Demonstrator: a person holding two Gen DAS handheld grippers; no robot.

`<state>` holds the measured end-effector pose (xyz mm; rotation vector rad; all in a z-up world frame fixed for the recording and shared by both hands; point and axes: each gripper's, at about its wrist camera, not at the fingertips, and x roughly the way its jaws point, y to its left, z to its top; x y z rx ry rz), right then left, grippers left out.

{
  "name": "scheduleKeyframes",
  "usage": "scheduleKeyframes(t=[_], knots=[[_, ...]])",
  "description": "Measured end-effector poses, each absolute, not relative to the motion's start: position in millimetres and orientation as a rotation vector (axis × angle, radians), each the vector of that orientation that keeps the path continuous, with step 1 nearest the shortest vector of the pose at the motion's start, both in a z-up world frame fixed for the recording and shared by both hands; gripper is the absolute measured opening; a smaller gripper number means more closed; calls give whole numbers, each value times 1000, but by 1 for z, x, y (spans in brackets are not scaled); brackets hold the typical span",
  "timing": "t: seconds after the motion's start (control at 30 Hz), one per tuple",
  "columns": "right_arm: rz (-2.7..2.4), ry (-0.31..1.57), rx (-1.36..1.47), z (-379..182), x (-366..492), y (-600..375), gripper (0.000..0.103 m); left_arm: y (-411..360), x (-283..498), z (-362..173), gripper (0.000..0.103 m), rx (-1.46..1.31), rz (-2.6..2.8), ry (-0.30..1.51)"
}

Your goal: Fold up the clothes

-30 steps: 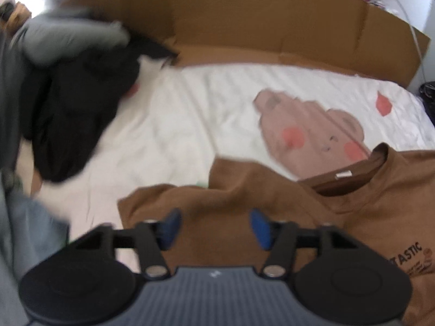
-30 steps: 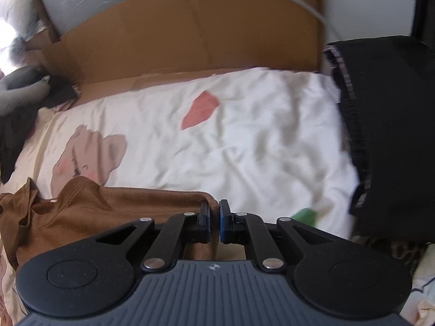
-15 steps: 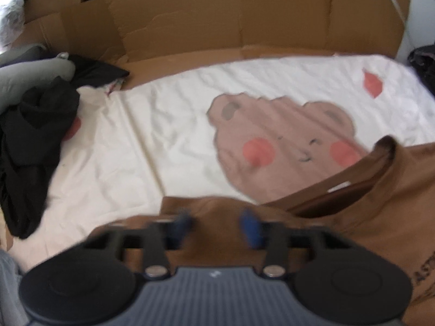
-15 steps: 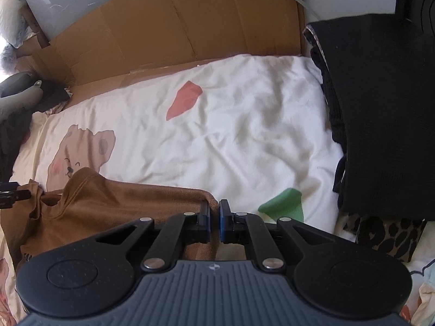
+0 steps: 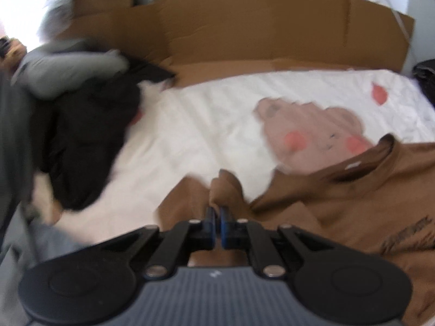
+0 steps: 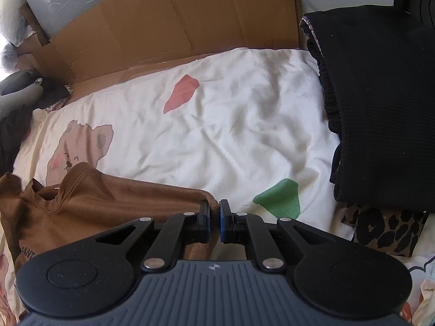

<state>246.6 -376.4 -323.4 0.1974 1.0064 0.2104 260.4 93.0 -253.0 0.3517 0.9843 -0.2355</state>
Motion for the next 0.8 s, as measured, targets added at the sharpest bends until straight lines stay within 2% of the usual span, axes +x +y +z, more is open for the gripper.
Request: scheduleKeyframes(t=[0.4,0.5,0.53,0.6,0.63,0.8], knots=[[205,1026,175,-329,249,-374,5,195,223,-277,4,311,49,1176],[201,1034,171,-332,249,-373,5,202,223,-283,12,316,112,1206],[200,1037,169,-332,249,-372,5,203,222,-282,18,321,124,1199],[198,1043,168,-334,249,-372,6,208,220,-274,50,295,133,1167],[196,1044,171,-334,249,-372,6,211,220,-268,53,277,133,1140],[191,1039,167,-333,251,-372,11,203,241,-251,54,238,107,1046]])
